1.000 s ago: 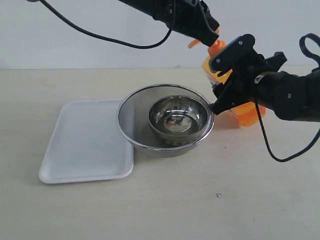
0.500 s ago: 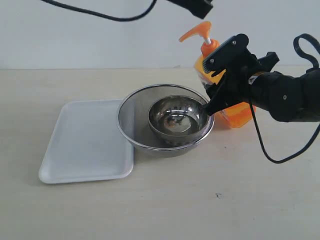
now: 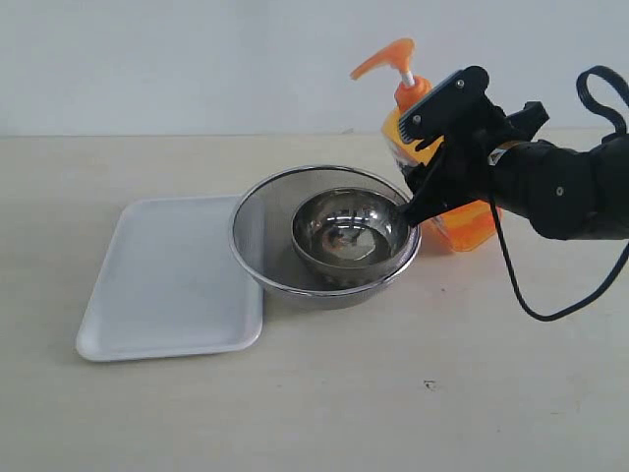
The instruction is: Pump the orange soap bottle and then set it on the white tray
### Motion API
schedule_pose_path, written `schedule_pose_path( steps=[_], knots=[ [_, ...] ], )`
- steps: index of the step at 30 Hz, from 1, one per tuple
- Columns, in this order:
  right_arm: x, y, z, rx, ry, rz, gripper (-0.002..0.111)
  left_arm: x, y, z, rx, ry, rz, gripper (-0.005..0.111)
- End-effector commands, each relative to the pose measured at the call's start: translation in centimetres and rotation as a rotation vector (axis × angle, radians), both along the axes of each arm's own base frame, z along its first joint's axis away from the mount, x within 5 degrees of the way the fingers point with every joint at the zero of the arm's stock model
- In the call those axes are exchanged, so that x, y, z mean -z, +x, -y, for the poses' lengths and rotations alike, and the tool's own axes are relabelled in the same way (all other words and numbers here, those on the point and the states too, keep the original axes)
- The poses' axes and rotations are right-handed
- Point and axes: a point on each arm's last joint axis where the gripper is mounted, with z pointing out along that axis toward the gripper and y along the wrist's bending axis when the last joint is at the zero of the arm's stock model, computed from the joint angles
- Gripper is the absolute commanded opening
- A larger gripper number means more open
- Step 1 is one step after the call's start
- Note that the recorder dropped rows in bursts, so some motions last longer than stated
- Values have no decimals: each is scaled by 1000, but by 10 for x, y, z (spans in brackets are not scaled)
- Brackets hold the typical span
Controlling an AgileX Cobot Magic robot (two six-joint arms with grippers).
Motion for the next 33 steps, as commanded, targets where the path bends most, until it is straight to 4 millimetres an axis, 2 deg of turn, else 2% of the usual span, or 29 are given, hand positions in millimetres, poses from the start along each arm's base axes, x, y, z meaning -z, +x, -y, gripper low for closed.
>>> schedule_pose_path(
  steps=[1, 8, 24, 33],
  knots=[
    [-5, 1, -1, -7, 1, 26, 0, -21, -11, -20, -44, -31, 48, 5],
    [-5, 1, -1, -7, 1, 26, 0, -37, -26, -37, -89, -29, 58, 5],
    [-5, 1, -1, -8, 0, 21, 0, -41, -38, -66, -330, 38, -40, 5],
    [-5, 1, -1, 2, 22, 15, 0, -47, -57, -85, -434, 69, -103, 5]
  ],
)
